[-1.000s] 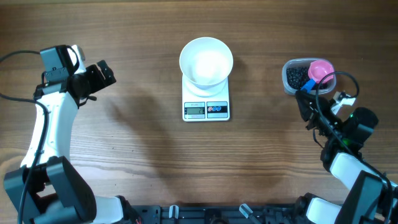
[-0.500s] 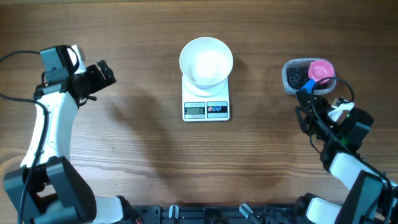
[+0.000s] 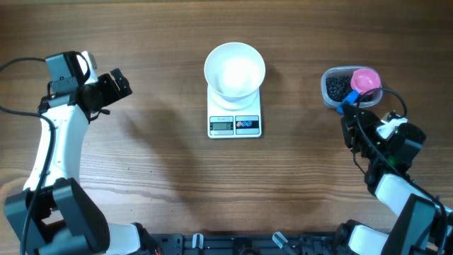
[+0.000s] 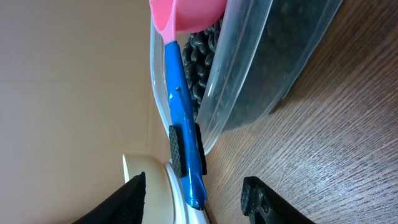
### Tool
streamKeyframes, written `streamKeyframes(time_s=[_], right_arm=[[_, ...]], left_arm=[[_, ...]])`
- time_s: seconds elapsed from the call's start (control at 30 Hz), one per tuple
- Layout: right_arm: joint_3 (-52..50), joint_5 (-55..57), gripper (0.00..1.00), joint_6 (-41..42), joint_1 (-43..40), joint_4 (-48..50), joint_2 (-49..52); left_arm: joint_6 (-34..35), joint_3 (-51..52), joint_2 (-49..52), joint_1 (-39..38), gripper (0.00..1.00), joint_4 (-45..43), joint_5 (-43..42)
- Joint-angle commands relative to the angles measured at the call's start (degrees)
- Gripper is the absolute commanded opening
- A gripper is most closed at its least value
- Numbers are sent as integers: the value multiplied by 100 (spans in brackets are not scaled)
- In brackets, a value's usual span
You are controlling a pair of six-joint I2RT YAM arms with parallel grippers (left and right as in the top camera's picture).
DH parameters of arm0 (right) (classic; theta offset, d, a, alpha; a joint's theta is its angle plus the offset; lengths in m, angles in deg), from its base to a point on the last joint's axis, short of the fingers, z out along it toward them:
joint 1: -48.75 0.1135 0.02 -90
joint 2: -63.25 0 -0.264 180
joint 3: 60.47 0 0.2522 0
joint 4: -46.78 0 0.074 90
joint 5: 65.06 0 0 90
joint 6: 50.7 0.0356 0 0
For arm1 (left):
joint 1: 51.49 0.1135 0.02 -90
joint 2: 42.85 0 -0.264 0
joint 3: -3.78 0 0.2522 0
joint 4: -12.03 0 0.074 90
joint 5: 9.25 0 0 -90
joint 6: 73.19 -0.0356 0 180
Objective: Scoop item into bowl and weigh 150g on scale
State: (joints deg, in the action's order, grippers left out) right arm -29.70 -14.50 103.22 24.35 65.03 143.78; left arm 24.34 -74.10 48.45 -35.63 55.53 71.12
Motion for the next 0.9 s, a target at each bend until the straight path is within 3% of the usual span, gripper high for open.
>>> streamKeyframes(time_s=[0.0,0.47,0.73,0.87], right_arm=[[26,326,53,238,20,28,26],[26,820,46,509,435,-168,26],[26,846,18,527,435,-243,26],[26,407,12,531,431,129,26]], left_arm=[[-131,-7,-131,7,100,-15,33],[-133,-7,-131,7,100,-15,33],[-131,-7,-131,7,100,-15,33],[-131,-7,-131,7,100,-15,33]])
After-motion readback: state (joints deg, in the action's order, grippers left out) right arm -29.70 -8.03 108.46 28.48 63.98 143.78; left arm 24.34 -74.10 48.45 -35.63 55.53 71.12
